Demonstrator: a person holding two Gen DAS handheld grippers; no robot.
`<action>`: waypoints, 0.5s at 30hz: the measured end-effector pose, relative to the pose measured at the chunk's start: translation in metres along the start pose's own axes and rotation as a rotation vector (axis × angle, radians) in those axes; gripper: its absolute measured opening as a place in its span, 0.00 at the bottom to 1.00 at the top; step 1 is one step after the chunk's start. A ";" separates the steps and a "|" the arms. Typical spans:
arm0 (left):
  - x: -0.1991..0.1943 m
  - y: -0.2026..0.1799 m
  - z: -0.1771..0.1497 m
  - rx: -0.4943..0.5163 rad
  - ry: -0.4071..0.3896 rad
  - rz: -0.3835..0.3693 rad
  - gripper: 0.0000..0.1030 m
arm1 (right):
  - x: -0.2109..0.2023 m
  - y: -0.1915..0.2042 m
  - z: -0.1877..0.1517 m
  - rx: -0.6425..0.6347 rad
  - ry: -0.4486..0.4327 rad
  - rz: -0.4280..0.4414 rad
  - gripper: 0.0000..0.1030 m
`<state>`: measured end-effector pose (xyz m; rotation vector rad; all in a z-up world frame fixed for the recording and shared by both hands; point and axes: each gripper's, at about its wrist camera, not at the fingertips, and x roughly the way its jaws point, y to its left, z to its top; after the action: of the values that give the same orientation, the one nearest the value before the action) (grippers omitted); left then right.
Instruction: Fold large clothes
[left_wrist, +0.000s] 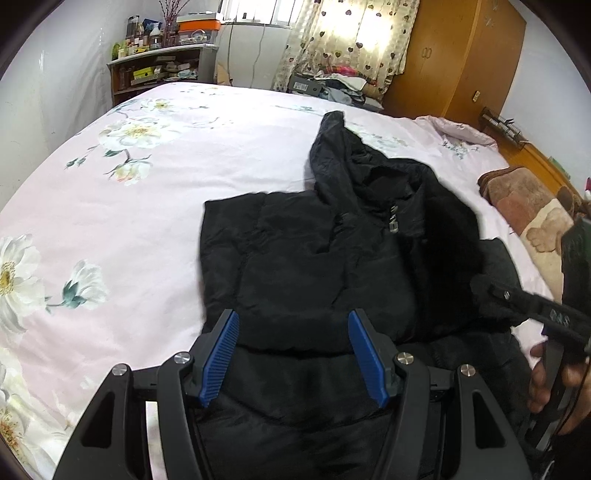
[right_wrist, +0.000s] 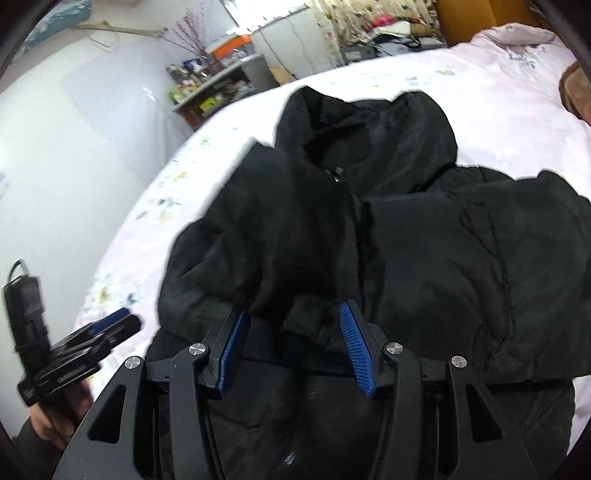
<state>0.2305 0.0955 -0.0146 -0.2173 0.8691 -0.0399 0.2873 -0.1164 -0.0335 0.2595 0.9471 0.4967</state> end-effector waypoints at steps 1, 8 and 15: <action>0.000 -0.004 0.004 -0.003 -0.002 -0.012 0.64 | -0.005 0.002 0.000 -0.007 -0.010 0.013 0.50; 0.032 -0.043 0.027 -0.022 0.034 -0.154 0.74 | -0.047 -0.027 -0.012 0.015 -0.088 -0.052 0.50; 0.102 -0.082 0.032 -0.020 0.171 -0.182 0.59 | -0.083 -0.086 -0.027 0.133 -0.135 -0.162 0.50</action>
<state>0.3256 0.0083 -0.0543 -0.3147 1.0187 -0.2221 0.2498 -0.2331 -0.0263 0.3295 0.8625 0.2639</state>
